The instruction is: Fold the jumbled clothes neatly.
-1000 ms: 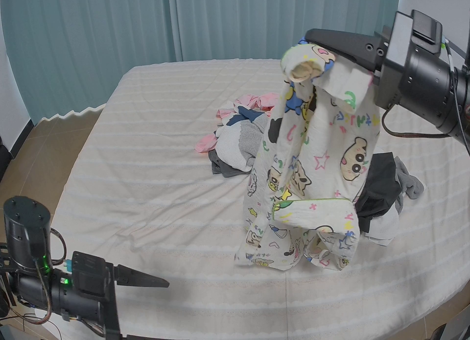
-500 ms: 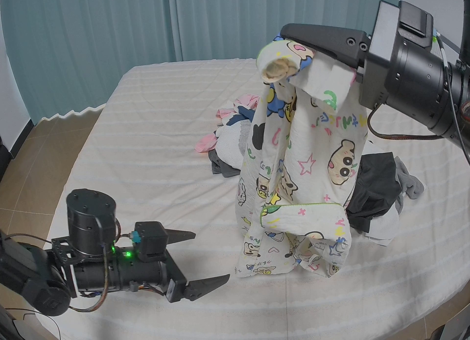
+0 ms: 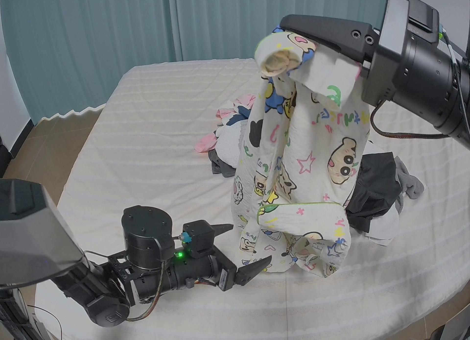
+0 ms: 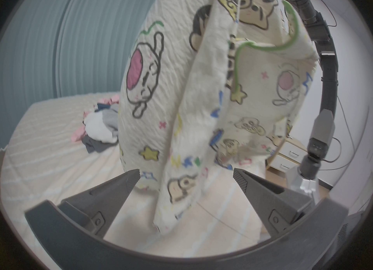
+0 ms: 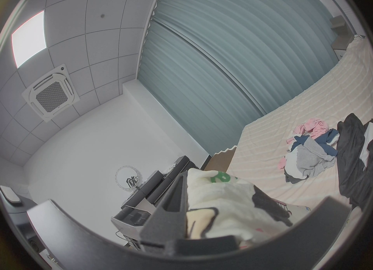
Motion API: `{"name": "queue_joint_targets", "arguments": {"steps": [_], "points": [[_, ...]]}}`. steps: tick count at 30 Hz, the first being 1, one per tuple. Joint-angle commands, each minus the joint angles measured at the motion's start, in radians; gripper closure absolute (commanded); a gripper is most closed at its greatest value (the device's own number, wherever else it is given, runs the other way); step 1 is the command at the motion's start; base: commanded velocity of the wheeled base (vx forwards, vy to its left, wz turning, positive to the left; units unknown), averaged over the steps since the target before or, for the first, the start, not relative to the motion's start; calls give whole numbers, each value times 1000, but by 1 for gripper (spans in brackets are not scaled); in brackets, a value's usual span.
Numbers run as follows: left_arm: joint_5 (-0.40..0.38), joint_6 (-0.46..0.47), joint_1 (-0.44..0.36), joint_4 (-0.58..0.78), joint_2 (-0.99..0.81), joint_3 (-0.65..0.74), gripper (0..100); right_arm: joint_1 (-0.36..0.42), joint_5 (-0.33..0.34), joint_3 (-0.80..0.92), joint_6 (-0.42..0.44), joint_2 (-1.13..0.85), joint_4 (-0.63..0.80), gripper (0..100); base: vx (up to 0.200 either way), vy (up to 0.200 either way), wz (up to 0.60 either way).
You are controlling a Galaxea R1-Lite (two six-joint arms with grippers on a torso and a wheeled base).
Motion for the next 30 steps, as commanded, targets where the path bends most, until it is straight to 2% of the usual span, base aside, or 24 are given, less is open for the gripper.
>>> {"name": "queue_joint_targets", "arguments": {"steps": [1, 14, 22, 23, 26, 30], "points": [[57, 18, -9, -93, 125, -33, 0, 3, 5, -1, 0, -20, 1, 100, 0, 0, 0], [52, 18, -8, -193, 259, -107, 0, 3, 8, 1, 4, -17, 2, 100, 0, 0, 0], [17, 2, -9, -262, 342, -144, 0, 0, 6, 2, 2, -13, 2, 100, 0, 0, 0], [18, -5, -11, -279, 348, -150, 100, -1, 6, 2, 2, -15, 2, 100, 0, 0, 0], [17, -36, -13, -311, 345, -145, 100, -5, 6, 7, 4, -17, 2, 100, 0, 0, 0], [17, -145, -20, -316, 323, -142, 100, -21, 6, 16, 4, -24, 1, 100, 0, 0, 0]]}}
